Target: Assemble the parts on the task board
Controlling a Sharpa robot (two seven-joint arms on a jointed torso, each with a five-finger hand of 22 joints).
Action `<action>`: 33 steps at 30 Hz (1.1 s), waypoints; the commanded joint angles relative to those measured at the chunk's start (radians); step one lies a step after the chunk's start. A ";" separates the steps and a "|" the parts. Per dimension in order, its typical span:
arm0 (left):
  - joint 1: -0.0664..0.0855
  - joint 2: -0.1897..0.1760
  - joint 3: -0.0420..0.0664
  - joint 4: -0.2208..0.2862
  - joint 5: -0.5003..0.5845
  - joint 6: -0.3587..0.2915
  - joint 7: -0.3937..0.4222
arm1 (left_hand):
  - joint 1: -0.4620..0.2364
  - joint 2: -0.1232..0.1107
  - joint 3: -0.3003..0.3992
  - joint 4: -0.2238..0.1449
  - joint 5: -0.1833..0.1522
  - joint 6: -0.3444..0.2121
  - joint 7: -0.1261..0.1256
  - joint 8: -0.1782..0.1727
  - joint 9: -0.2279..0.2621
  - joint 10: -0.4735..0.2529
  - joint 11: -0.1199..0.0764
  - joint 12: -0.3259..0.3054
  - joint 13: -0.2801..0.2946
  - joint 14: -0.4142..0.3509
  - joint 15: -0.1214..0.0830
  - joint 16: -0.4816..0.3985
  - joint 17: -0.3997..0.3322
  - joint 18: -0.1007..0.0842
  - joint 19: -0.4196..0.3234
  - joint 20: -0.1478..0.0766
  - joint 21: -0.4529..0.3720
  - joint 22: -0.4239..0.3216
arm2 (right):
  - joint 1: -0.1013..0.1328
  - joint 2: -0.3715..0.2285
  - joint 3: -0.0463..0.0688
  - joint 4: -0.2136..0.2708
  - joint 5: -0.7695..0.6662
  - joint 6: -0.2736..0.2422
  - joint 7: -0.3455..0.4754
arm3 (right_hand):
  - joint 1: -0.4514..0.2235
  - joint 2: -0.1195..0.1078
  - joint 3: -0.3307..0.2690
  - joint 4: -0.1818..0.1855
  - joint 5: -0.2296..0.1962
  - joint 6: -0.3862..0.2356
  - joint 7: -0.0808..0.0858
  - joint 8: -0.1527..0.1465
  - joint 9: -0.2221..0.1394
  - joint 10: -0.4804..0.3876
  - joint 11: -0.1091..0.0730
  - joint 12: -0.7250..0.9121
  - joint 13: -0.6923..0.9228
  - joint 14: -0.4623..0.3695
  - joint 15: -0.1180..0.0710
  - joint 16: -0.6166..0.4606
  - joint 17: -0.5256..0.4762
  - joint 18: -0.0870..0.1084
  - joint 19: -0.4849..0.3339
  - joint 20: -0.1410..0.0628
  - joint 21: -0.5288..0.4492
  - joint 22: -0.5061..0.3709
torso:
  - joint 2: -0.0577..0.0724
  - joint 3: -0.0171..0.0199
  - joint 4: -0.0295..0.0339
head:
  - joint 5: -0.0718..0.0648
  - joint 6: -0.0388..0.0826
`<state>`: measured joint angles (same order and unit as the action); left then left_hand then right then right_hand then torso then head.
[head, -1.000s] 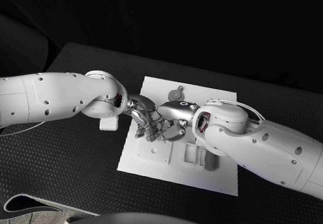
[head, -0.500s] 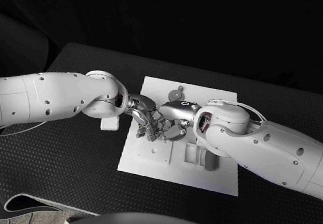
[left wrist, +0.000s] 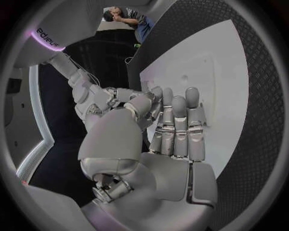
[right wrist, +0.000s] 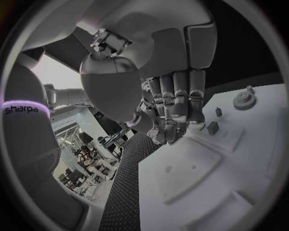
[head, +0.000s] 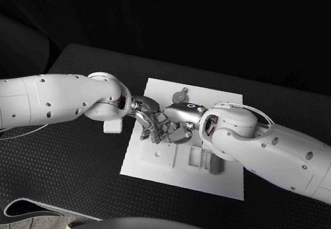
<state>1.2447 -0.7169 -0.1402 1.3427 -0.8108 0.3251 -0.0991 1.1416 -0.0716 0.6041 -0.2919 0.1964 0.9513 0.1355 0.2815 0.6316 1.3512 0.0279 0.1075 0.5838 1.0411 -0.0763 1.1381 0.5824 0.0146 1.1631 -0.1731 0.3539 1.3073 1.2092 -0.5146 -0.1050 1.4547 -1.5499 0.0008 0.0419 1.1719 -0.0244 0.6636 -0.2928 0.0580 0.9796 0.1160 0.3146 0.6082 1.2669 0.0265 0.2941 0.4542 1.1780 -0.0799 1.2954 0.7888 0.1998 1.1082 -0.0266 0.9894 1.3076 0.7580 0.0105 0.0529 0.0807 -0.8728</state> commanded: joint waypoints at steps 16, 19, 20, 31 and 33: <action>0.001 -0.005 0.001 -0.015 0.007 -0.011 -0.019 | -0.031 -0.047 -0.068 0.000 0.017 -0.077 0.020 -0.046 -0.043 -0.014 0.016 0.000 -0.002 -0.014 0.015 -0.009 0.006 0.022 -0.013 0.012 0.002 0.017 | -0.002 -0.014 0.000 0.011 -0.037 -0.056 -0.005 | -0.008 -0.005 0.007 0.000 0.006 0.019 0.003 0.006 0.005 0.014 -0.005 -0.007 0.003 0.005 -0.008 -0.006 -0.001 0.062 0.005 -0.008 0.008 0.017 | -0.001 0.0000 0.0009 | -0.002 0.000; 0.001 -0.007 0.001 -0.017 0.006 -0.010 -0.024 | -0.027 -0.047 -0.075 0.000 0.019 -0.090 0.023 -0.053 -0.050 -0.017 0.019 -0.001 -0.002 -0.016 0.018 -0.009 0.007 0.024 -0.014 0.014 0.002 0.017 | -0.002 -0.019 0.001 0.018 -0.037 -0.065 -0.008 | -0.009 -0.006 0.007 0.000 0.006 0.021 0.003 0.007 0.006 0.015 -0.006 -0.007 0.004 0.007 -0.008 -0.006 -0.001 0.062 0.006 -0.009 0.009 0.017 | -0.001 -0.0004 0.0007 | -0.003 0.000; 0.001 -0.007 0.001 -0.018 0.005 -0.009 -0.026 | -0.027 -0.048 -0.077 0.000 0.020 -0.091 0.024 -0.054 -0.051 -0.017 0.020 -0.001 -0.002 -0.016 0.018 -0.009 0.007 0.024 -0.014 0.015 0.002 0.017 | -0.002 -0.020 0.001 0.020 -0.037 -0.066 -0.009 | -0.009 -0.007 0.007 0.000 0.006 0.021 0.003 0.007 0.006 0.016 -0.006 -0.007 0.004 0.007 -0.009 -0.006 -0.001 0.062 0.006 -0.009 0.009 0.017 | -0.001 -0.0004 0.0009 | -0.003 0.000; 0.004 -0.033 0.002 -0.076 -0.025 -0.036 -0.033 | -0.021 -0.046 -0.079 0.000 0.026 -0.091 0.024 -0.053 -0.056 -0.017 0.020 -0.001 -0.001 -0.017 0.019 -0.009 0.008 0.026 -0.014 0.016 0.002 0.017 | -0.001 -0.034 0.003 0.025 -0.108 -0.086 -0.006 | -0.008 -0.009 0.008 0.000 0.006 0.022 0.002 0.007 0.007 0.018 -0.007 -0.007 0.005 0.009 -0.009 -0.006 0.000 0.062 0.008 -0.010 0.010 0.017 | -0.001 0.0002 -0.0001 | 0.003 0.000; 0.006 -0.042 0.002 -0.091 -0.025 -0.046 -0.035 | -0.020 -0.046 -0.079 0.001 0.028 -0.090 0.024 -0.053 -0.056 -0.017 0.020 0.000 -0.001 -0.017 0.019 -0.009 0.008 0.027 -0.014 0.016 0.002 0.017 | -0.001 -0.035 0.003 0.023 -0.140 -0.093 -0.005 | -0.008 -0.009 0.008 0.000 0.006 0.023 0.002 0.007 0.007 0.018 -0.007 -0.008 0.005 0.010 -0.010 -0.006 0.000 0.062 0.008 -0.010 0.011 0.017 | -0.001 0.0006 -0.0006 | 0.004 0.000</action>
<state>1.2479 -0.7550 -0.1389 1.2599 -0.8221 0.3028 -0.1295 1.1144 -0.1172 0.5305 -0.2899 0.2196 0.8642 0.1619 0.2290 0.5769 1.3337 0.0423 0.1076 0.5824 1.0272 -0.0625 1.1338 0.5893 0.0292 1.1523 -0.1622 0.3538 1.3079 1.2084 -0.5484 -0.1030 1.4785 -1.6161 -0.0691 0.0341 1.1638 -0.0325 0.6635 -0.2928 0.0579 0.9868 0.1089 0.3185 0.6128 1.2798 0.0210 0.2892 0.4576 1.1884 -0.0854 1.2954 0.7888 0.2001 1.1192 -0.0298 0.9934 1.3076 0.7569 0.0103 0.0530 0.0831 -0.8728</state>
